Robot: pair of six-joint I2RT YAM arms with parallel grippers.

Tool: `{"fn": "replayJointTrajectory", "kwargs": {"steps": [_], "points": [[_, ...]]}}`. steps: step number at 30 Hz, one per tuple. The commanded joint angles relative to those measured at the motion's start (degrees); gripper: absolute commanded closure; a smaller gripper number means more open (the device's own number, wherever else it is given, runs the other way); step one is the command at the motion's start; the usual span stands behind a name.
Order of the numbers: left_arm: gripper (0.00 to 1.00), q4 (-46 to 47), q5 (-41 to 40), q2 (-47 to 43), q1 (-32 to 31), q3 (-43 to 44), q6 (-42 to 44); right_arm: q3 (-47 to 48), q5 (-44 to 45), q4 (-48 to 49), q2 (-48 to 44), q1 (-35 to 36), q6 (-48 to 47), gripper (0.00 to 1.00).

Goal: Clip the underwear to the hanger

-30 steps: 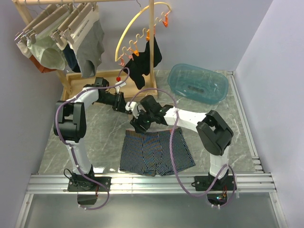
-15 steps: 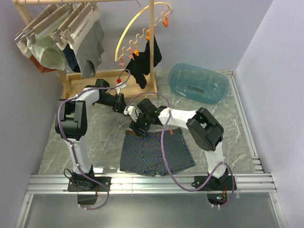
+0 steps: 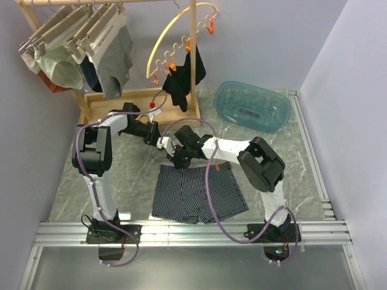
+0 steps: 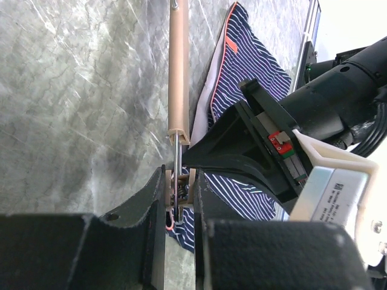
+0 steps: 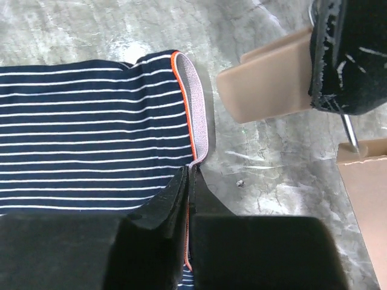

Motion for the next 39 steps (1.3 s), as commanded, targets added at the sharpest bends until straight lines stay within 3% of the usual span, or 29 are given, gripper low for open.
{"fn": "replayJointTrajectory", "kwargs": {"steps": [1, 16, 39], "points": [[1.0, -1.03, 0.97, 0.32, 0.09, 0.02, 3.34, -0.48, -2.02, -0.62, -2.25, 0.59, -1.36, 0.98], [1.0, -0.59, 0.45, 0.67, -1.58, -4.02, 6.15, -4.43, 0.08, 3.6, -7.79, 1.91, -2.24, 1.0], [1.0, 0.55, 0.01, 0.5, -3.42, -7.45, 9.76, -3.64, 1.32, 4.21, -8.58, 1.82, -3.03, 1.0]]}}
